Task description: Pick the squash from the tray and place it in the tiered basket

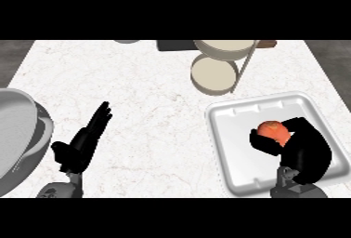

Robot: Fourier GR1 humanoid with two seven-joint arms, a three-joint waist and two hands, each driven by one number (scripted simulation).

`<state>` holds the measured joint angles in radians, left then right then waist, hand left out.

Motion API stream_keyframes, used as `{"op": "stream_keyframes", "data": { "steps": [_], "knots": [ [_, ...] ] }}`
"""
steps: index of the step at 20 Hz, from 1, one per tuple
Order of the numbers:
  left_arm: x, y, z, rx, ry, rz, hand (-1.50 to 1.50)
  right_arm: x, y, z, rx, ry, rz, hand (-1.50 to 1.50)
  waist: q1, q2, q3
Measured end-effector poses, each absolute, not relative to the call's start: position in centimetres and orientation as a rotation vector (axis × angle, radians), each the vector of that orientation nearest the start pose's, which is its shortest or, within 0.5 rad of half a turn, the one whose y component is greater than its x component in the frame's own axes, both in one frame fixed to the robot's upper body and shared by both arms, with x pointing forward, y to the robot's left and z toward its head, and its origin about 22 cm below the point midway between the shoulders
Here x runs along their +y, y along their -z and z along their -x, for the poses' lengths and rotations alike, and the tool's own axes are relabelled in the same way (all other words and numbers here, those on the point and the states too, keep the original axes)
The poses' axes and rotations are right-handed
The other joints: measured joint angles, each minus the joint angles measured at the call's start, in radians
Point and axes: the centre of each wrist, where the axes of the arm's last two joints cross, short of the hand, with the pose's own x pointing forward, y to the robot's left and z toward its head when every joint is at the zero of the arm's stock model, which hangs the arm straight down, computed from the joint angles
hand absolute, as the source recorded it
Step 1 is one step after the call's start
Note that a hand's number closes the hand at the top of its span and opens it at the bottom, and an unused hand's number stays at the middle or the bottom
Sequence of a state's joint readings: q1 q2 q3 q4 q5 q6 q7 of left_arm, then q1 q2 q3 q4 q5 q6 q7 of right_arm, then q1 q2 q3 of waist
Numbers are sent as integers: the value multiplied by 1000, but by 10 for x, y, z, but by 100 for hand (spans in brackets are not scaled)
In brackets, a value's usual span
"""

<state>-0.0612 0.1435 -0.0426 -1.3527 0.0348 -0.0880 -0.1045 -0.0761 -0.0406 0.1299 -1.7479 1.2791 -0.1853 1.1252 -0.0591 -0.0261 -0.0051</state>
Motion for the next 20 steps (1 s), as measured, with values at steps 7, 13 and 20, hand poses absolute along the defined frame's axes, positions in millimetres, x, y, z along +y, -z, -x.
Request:
{"op": "stream_keyframes", "data": {
  "steps": [7, 13, 20],
  "knots": [
    [240, 26, -261, -1520, 224, 62, 0, -159, -138, -240, -1072, 26, 1443, 150, 42, 15, 1],
    [233, 21, -269, -1528, 238, 85, 0, -149, -194, -261, -1161, 114, 1485, 150, 67, 22, 2],
    [222, 20, -275, -1532, 250, 95, 0, -150, -243, -315, -1127, 147, 1458, 150, 86, 30, 3]
  ]
}}
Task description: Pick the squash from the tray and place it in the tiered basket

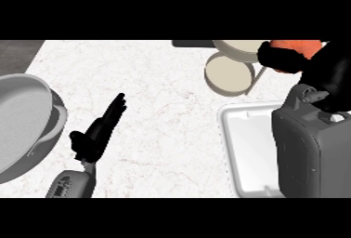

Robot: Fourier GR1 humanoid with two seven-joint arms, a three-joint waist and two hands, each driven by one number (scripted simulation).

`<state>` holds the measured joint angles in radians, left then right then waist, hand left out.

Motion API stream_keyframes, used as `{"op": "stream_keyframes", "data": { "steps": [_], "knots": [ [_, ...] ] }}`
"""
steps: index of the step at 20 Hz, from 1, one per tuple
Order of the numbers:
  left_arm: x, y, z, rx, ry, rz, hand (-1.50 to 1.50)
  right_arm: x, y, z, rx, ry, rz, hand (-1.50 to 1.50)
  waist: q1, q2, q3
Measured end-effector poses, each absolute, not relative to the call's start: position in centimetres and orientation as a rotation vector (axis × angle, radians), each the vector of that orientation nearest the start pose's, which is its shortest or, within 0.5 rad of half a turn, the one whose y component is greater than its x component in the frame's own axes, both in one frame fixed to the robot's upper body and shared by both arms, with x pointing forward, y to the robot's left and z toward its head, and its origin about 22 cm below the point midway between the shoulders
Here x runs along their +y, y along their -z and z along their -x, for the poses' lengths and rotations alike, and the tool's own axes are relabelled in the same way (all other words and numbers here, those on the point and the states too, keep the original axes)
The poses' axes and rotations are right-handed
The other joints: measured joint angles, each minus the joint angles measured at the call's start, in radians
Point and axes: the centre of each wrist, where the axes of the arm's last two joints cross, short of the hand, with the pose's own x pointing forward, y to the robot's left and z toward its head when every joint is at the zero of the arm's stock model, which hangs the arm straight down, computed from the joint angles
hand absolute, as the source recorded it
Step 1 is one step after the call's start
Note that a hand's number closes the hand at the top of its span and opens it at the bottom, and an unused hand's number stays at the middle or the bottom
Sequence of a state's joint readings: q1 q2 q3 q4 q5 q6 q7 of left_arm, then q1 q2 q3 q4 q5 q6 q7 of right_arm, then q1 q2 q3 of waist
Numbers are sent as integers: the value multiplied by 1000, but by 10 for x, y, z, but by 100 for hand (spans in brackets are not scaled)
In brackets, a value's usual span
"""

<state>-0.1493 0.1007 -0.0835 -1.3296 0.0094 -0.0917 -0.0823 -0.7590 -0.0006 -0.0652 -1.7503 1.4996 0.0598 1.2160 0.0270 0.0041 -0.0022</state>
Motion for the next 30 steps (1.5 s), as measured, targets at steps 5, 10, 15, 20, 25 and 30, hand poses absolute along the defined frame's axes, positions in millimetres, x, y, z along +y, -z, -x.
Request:
{"op": "stream_keyframes", "data": {
  "steps": [5, 10, 15, 20, 25, 30],
  "knots": [
    [220, 23, -273, -1538, 252, 101, 0, -158, -264, -359, -1071, 131, 1419, 150, 8, 4, 1],
    [222, 17, -278, -1540, 256, 101, 0, -174, -270, -401, -995, 96, 1364, 150, 13, 8, 1],
    [224, 17, -276, -1550, 268, 107, 0, -183, -264, -434, -956, 93, 1322, 150, 23, 13, 2],
    [222, 17, -276, -1551, 268, 114, 0, -187, -249, -456, -968, 125, 1279, 150, 28, 16, 2],
    [222, 16, -278, -1554, 273, 114, 0, -192, -245, -468, -989, 200, 1186, 150, 32, 19, 3],
    [220, 16, -278, -1556, 280, 121, 0, -189, -241, -474, -969, 333, 1021, -150, 36, 20, 3]
  ]
}}
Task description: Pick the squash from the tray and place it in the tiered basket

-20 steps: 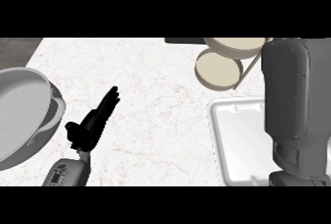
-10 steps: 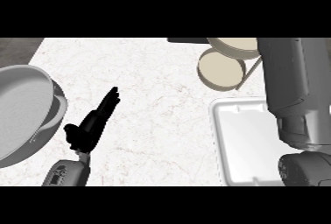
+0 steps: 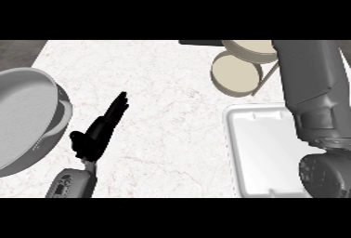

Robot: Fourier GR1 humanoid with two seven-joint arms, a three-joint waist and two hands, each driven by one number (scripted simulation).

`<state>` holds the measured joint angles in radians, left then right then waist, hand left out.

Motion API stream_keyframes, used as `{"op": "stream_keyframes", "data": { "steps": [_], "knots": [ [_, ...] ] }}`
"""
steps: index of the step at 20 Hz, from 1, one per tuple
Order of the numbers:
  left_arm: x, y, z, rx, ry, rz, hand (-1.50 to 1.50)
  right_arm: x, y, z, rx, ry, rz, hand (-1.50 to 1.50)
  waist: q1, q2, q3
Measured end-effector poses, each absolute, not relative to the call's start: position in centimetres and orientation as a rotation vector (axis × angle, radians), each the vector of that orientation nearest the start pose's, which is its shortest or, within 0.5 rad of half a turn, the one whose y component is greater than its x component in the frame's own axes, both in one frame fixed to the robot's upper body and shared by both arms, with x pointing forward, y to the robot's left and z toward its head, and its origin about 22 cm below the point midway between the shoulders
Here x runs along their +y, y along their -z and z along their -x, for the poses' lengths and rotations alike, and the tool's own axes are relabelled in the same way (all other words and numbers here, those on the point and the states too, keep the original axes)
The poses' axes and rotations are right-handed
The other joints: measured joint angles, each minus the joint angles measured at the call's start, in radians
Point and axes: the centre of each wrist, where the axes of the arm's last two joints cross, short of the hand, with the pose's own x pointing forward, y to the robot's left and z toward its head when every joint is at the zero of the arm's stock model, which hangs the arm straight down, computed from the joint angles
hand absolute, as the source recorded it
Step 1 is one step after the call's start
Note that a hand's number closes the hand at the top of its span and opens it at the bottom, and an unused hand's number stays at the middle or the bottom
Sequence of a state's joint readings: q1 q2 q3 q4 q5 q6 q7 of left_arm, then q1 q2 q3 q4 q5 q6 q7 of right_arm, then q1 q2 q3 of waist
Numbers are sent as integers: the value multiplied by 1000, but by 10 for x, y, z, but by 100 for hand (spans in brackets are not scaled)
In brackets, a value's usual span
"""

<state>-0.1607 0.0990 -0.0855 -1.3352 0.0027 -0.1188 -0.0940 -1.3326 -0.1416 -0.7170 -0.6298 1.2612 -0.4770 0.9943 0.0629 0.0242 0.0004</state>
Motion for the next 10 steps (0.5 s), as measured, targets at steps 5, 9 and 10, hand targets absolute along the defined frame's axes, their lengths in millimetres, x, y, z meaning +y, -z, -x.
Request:
{"op": "stream_keyframes", "data": {
  "steps": [5, 9, 10],
  "knots": [
    [220, 16, -276, -1549, 274, 115, 0, -185, -242, -476, -974, 484, 862, -150, -2, -3, 0],
    [223, 14, -278, -1553, 270, 112, 0, -186, -239, -478, -1012, 574, 851, -150, -8, -4, 0],
    [221, 15, -275, -1551, 269, 111, 0, -187, -238, -478, -1025, 593, 872, -150, -10, -7, -1]
  ]
}}
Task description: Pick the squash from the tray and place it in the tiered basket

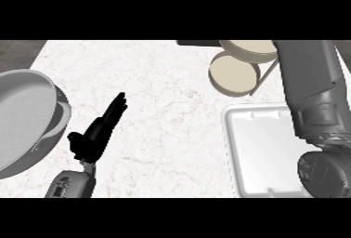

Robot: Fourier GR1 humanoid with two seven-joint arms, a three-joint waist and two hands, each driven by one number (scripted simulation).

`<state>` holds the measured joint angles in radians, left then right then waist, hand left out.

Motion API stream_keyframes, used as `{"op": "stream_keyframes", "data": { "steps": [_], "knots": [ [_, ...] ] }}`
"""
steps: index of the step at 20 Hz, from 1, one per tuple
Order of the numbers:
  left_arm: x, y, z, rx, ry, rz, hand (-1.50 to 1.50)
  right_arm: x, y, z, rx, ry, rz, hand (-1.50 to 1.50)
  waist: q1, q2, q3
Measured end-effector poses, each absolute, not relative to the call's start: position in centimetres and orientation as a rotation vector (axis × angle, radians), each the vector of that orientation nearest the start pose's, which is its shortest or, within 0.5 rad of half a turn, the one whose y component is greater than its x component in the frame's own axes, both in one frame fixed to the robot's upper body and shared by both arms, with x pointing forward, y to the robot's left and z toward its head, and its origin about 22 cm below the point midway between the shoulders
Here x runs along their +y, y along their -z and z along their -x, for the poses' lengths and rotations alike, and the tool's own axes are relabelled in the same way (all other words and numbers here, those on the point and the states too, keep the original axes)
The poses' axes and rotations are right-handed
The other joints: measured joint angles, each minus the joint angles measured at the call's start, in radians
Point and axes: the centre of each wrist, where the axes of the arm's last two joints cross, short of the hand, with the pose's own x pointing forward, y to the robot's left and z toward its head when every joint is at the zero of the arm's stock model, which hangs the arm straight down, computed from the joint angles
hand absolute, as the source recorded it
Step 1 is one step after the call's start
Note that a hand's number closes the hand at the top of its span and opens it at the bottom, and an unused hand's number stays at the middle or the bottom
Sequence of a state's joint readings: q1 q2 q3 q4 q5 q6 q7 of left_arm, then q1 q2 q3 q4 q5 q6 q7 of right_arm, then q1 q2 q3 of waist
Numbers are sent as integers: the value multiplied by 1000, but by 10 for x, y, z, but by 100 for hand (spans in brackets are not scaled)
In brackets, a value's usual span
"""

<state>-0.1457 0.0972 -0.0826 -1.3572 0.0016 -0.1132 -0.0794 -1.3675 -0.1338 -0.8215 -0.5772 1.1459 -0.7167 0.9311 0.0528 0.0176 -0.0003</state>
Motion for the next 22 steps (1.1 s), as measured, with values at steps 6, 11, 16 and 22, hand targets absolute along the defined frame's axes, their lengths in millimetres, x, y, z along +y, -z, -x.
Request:
{"op": "stream_keyframes", "data": {
  "steps": [6, 11, 16, 22],
  "knots": [
    [227, 18, -272, -1539, 251, 87, 0, -201, -238, -477, -1057, 697, 1126, -150, -31, -12, -3],
    [237, 23, -264, -1518, 227, 62, 0, -217, -239, -469, -1128, 777, 1335, -150, -64, -29, -3],
    [247, 30, -257, -1500, 192, 32, 0, -220, -243, -451, -1205, 907, 1400, -150, -108, -49, -3],
    [258, 34, -252, -1486, 165, 11, 0, -226, -238, -421, -1230, 1017, 1405, -150, -138, -67, -2]
  ]
}}
